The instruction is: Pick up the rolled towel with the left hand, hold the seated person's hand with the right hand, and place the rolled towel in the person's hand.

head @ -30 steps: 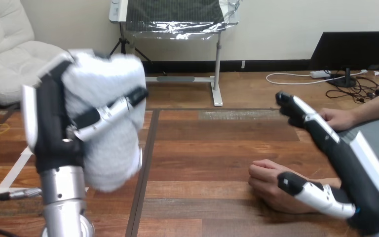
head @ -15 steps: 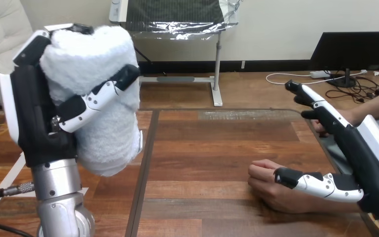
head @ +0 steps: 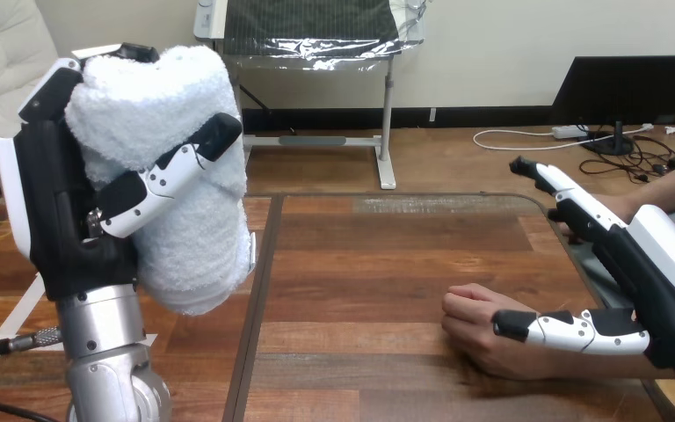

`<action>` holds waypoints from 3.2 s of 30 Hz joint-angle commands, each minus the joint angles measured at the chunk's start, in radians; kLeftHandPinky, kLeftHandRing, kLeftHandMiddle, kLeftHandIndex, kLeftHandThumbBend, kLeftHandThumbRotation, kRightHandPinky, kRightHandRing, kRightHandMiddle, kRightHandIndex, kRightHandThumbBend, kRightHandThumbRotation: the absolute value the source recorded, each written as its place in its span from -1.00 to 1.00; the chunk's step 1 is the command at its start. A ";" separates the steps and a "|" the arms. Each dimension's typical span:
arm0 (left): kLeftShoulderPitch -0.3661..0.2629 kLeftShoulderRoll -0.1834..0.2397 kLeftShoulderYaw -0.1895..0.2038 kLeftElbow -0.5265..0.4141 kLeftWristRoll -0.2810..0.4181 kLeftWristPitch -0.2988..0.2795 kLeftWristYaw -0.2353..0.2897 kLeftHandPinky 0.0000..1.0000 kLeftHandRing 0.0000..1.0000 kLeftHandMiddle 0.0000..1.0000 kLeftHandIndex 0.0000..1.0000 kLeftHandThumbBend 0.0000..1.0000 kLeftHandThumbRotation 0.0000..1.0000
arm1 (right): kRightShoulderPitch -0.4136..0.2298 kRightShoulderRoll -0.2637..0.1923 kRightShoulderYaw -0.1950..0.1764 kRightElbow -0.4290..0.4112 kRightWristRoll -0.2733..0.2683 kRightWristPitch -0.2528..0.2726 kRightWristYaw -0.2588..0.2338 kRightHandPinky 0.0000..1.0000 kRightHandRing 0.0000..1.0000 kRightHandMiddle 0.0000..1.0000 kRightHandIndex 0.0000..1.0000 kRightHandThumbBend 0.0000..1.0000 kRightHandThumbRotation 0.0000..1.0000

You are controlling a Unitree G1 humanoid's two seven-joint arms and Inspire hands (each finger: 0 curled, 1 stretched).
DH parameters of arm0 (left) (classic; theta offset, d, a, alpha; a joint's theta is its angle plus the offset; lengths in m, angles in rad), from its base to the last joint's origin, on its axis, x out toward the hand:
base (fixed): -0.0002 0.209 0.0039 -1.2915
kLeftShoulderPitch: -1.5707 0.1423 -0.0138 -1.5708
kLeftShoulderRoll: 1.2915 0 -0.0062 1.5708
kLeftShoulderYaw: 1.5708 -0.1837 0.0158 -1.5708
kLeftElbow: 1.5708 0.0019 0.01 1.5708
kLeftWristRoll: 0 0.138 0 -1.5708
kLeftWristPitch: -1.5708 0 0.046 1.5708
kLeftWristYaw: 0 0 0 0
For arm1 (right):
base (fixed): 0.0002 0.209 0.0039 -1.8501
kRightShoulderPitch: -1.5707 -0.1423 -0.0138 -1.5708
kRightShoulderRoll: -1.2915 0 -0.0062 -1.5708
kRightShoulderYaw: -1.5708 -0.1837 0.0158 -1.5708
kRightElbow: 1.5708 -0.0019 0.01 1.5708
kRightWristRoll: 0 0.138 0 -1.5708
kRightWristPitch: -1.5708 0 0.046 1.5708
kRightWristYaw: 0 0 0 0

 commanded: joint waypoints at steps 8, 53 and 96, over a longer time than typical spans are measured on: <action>-0.056 -0.006 0.022 0.015 0.006 -0.043 -0.024 -0.54 -0.41 -0.27 -0.22 0.21 -1.00 | -0.107 -0.143 -0.009 0.086 -0.033 0.006 0.052 0.76 0.89 0.90 0.91 0.97 -0.06; -0.058 -0.037 0.035 0.038 -0.006 -0.033 -0.060 -0.52 -0.39 -0.26 -0.22 0.24 -1.00 | -0.218 -0.283 0.065 0.254 -0.230 0.032 0.055 0.63 0.66 0.71 0.71 1.00 -0.55; -0.048 -0.046 0.043 0.028 -0.021 -0.031 -0.077 -0.52 -0.40 -0.26 -0.22 0.25 -1.00 | -0.286 -0.290 0.224 0.367 -0.451 0.054 -0.024 0.56 0.61 0.64 0.66 1.00 -0.90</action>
